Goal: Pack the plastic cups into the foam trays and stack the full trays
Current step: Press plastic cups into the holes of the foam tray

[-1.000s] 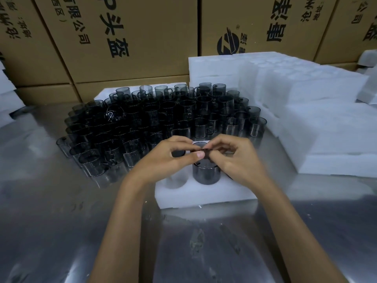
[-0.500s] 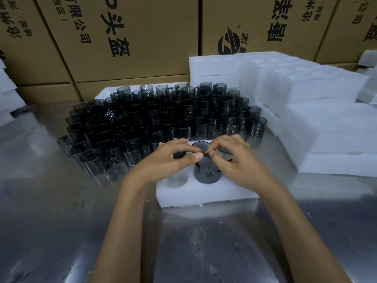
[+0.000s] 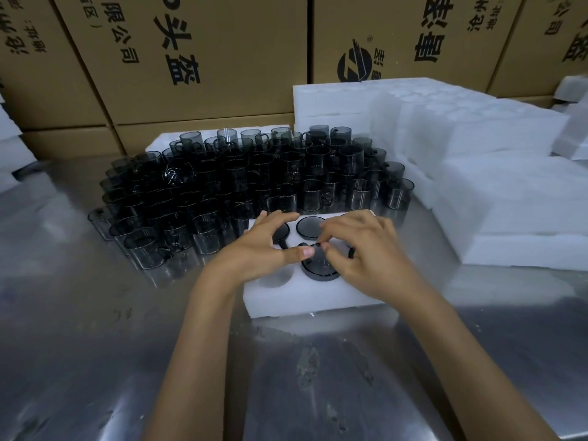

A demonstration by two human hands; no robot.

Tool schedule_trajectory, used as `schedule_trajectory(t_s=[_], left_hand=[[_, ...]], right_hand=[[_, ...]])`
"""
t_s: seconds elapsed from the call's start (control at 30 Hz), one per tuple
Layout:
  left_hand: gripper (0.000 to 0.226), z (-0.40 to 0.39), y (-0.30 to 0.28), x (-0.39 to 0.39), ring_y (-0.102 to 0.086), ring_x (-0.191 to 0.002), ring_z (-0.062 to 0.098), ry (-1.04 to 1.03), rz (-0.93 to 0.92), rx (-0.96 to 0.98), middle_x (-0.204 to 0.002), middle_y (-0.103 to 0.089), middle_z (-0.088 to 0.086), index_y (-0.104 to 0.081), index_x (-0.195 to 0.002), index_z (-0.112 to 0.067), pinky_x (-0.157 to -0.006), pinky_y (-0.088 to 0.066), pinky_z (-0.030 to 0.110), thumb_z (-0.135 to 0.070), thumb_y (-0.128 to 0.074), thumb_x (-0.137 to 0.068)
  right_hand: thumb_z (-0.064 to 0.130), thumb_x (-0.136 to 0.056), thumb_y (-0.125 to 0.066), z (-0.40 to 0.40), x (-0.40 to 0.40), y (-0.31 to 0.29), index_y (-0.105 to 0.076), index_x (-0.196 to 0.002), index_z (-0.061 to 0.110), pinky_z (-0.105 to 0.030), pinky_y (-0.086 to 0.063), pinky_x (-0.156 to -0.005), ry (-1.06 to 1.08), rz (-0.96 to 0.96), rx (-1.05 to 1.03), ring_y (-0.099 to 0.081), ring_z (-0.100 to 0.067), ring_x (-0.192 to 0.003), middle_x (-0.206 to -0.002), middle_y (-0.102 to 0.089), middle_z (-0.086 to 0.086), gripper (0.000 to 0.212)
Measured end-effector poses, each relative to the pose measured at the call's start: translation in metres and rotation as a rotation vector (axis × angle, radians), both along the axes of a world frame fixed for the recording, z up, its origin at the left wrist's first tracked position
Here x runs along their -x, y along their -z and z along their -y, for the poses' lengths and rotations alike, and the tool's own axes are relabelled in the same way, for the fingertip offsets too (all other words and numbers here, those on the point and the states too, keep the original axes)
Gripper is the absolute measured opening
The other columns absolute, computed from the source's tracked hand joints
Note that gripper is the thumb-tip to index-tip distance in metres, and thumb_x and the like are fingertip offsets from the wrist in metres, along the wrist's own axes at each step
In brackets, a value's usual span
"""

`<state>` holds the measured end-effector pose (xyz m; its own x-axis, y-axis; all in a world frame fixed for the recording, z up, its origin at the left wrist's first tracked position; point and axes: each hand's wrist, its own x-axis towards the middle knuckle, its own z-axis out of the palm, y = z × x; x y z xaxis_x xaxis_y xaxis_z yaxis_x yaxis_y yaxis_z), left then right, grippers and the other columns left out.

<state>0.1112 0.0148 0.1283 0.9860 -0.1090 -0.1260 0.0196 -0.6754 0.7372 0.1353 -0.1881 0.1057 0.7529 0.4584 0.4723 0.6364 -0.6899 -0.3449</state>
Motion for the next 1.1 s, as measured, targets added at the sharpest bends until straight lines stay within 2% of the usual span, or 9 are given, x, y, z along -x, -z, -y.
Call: schedule_trajectory(t_s=[0.1,0.23,0.4,0.6,0.67,0.77,0.9,1.0,1.1], left_hand=[[0.073,0.004,0.002,0.001,0.011,-0.149,0.002,-0.042,0.026,-0.013,-0.165,-0.007,-0.013,-0.036,-0.146,-0.042,-0.124,0.001,0.043,-0.045,-0.072,-0.083],[0.068,0.005,0.005,0.003,0.006,-0.150,0.002,-0.060,0.127,0.054,-0.164,-0.013,-0.011,-0.042,-0.142,-0.042,-0.124,-0.003,0.043,-0.036,-0.075,-0.084],[0.059,0.009,0.008,0.000,-0.009,-0.150,0.002,-0.099,0.277,0.112,-0.159,-0.028,-0.010,-0.053,-0.137,-0.035,-0.123,-0.013,0.035,-0.026,-0.077,-0.084],[0.061,0.011,0.014,-0.005,-0.003,-0.151,0.006,-0.127,0.297,0.065,-0.162,-0.022,-0.006,-0.048,-0.141,-0.035,-0.123,-0.009,0.035,-0.028,-0.074,-0.087],[0.059,0.012,0.014,-0.009,0.002,-0.151,0.006,-0.102,0.290,0.017,-0.163,-0.017,-0.007,-0.046,-0.142,-0.037,-0.124,-0.005,0.042,-0.029,-0.072,-0.089],[0.061,0.011,0.011,-0.013,0.007,-0.151,0.009,-0.067,0.225,-0.086,-0.165,-0.008,-0.008,-0.040,-0.144,-0.042,-0.123,-0.005,0.047,-0.036,-0.068,-0.090],[0.071,0.006,0.003,-0.018,0.009,-0.151,0.015,-0.029,0.121,-0.199,-0.166,0.000,-0.007,-0.032,-0.148,-0.043,-0.123,-0.005,0.048,-0.048,-0.068,-0.087],[0.081,0.003,0.000,-0.019,0.009,-0.151,0.016,-0.044,0.054,-0.184,-0.166,-0.001,-0.005,-0.027,-0.151,-0.041,-0.123,-0.005,0.046,-0.054,-0.069,-0.083],[0.081,0.001,0.001,-0.018,0.001,-0.150,0.013,-0.040,0.082,-0.196,-0.163,-0.013,-0.007,-0.027,-0.152,-0.036,-0.121,-0.008,0.041,-0.056,-0.067,-0.084]], right_hand=[[0.030,-0.093,-0.059,-0.002,0.002,0.001,-0.071,-0.096,0.032,-0.034,-0.025,-0.102,0.046,0.036,0.036,-0.044,-0.007,-0.119,-0.109,-0.069,0.022,0.012],[0.032,-0.092,-0.061,-0.005,0.002,0.003,-0.072,-0.096,0.034,-0.032,-0.029,-0.098,0.077,-0.003,-0.030,-0.049,-0.008,-0.116,-0.109,-0.070,0.019,0.013],[0.029,-0.090,-0.063,-0.006,-0.008,0.003,-0.073,-0.095,0.031,-0.038,-0.046,-0.092,0.061,-0.044,-0.090,-0.051,-0.011,-0.111,-0.098,-0.070,0.015,0.012],[0.028,-0.091,-0.064,-0.003,-0.024,-0.001,-0.066,-0.088,0.036,-0.042,-0.037,-0.105,-0.035,-0.218,-0.102,-0.043,-0.006,-0.113,-0.100,-0.068,0.019,0.009],[0.026,-0.091,-0.064,-0.004,-0.024,-0.002,-0.063,-0.086,0.037,-0.042,-0.035,-0.105,-0.034,-0.211,-0.080,-0.042,-0.008,-0.113,-0.101,-0.067,0.020,0.012],[0.021,-0.090,-0.065,-0.006,-0.020,-0.003,-0.067,-0.085,0.032,-0.034,-0.027,-0.097,-0.011,-0.155,-0.050,-0.043,-0.009,-0.111,-0.097,-0.067,0.020,0.013],[0.012,-0.085,-0.064,-0.011,-0.010,-0.002,-0.073,-0.087,0.026,-0.026,-0.018,-0.084,0.043,0.095,0.063,-0.051,-0.016,-0.108,-0.086,-0.070,0.014,0.017],[0.015,-0.086,-0.064,-0.008,-0.011,-0.004,-0.078,-0.095,0.029,-0.029,-0.026,-0.092,0.010,0.148,0.143,-0.053,-0.017,-0.112,-0.098,-0.074,0.015,0.022],[0.020,-0.090,-0.063,0.001,-0.012,-0.003,-0.076,-0.112,0.033,-0.030,-0.026,-0.103,-0.040,0.049,0.112,-0.049,-0.016,-0.124,-0.120,-0.070,0.017,0.029]])
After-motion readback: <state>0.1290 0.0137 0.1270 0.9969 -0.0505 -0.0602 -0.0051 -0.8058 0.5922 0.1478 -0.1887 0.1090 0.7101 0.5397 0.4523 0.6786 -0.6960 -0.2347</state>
